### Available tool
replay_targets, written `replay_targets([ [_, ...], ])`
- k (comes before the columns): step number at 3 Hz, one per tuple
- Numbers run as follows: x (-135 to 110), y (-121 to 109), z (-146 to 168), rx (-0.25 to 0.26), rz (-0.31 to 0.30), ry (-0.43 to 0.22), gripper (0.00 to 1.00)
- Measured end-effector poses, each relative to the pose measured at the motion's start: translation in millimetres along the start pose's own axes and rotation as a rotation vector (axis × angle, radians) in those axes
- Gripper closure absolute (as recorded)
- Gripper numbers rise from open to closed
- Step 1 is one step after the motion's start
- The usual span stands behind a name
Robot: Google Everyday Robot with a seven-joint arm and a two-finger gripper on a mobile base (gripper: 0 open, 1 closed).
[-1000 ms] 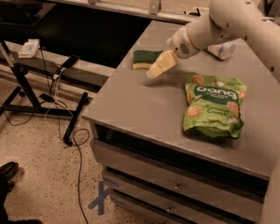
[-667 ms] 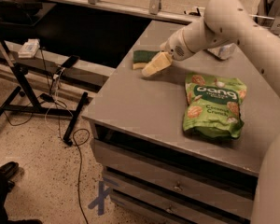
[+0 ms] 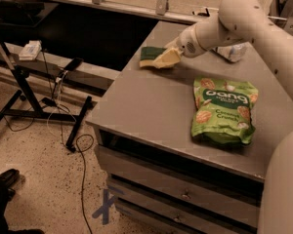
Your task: Move sponge near blue plastic bottle
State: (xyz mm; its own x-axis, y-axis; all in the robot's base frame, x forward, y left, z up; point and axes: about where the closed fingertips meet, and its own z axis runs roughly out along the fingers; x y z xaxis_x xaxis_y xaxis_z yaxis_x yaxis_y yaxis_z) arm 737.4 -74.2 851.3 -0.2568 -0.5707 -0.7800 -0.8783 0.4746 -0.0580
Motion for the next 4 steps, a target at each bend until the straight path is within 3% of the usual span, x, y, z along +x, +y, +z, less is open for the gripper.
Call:
replay_targets([
  [1, -8, -15, -31, 0.037, -0.040, -0.002, 0.87],
  [2, -1, -31, -80, 0.090, -0.107, 0.052, 1.00],
  [3, 33, -44, -126, 0.140, -0.127, 0.150, 1.00],
  [4, 73, -61, -165, 0.201, -0.097, 0.233, 1.00],
])
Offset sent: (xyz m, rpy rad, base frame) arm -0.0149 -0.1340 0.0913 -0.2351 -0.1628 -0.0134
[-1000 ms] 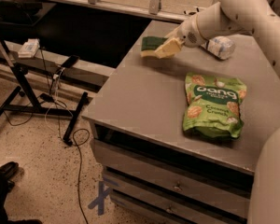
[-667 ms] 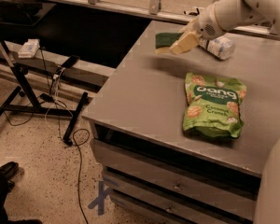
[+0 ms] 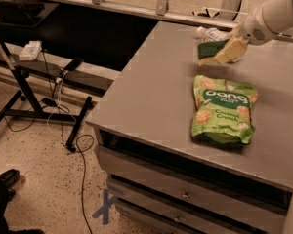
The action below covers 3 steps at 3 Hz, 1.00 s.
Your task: Move sponge near blue plastic bottle
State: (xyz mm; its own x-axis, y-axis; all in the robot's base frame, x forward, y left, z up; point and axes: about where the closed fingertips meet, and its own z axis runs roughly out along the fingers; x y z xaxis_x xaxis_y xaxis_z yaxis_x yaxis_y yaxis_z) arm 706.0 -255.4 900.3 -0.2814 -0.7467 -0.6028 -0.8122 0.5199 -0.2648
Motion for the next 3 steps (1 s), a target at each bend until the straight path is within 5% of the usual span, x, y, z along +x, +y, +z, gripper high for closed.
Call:
replay_targets([
  [3, 81, -39, -41, 0.095, 0.079, 0.115, 1.00],
])
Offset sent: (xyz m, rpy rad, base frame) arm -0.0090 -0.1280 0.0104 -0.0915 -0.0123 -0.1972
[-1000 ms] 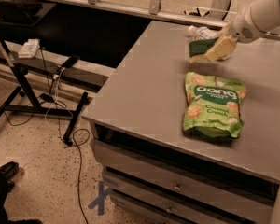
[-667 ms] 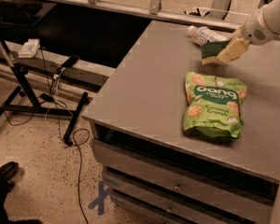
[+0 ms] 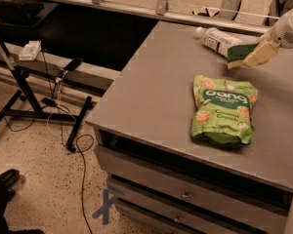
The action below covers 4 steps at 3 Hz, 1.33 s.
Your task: Move sponge near blue plastic bottle
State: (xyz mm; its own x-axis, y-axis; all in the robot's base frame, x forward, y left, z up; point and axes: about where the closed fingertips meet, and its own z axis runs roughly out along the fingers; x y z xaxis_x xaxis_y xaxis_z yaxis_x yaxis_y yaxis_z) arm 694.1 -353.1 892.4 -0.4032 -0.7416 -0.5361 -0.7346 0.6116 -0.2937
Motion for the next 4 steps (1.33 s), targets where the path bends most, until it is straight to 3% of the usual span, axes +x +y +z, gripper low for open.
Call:
replay_targets([
  [1, 11, 7, 9, -0.028, 0.011, 0.009, 1.00],
  [2, 11, 16, 19, -0.063, 0.008, 0.003, 0.82],
  [4, 5, 22, 27, -0.087, 0.000, -0.012, 0.36],
])
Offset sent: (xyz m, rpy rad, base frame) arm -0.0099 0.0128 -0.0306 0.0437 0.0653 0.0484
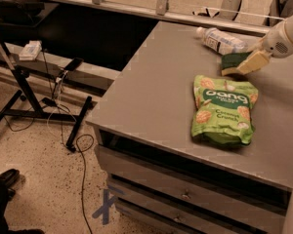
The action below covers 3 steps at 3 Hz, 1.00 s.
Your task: Move sponge near blue plastic bottle
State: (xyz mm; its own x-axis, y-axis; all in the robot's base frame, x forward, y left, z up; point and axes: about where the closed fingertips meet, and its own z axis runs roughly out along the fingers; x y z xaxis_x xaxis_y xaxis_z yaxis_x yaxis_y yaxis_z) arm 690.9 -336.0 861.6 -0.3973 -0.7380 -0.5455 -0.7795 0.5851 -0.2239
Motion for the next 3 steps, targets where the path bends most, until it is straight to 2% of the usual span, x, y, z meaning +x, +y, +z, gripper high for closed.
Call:
replay_targets([
  [1, -2, -4, -2, 0.011, 0.005, -0.013, 0.13],
  [2, -1, -9, -11, 0.032, 0.015, -0.027, 0.00],
  [3, 3, -11, -19, 0.043, 0.020, -0.036, 0.00],
])
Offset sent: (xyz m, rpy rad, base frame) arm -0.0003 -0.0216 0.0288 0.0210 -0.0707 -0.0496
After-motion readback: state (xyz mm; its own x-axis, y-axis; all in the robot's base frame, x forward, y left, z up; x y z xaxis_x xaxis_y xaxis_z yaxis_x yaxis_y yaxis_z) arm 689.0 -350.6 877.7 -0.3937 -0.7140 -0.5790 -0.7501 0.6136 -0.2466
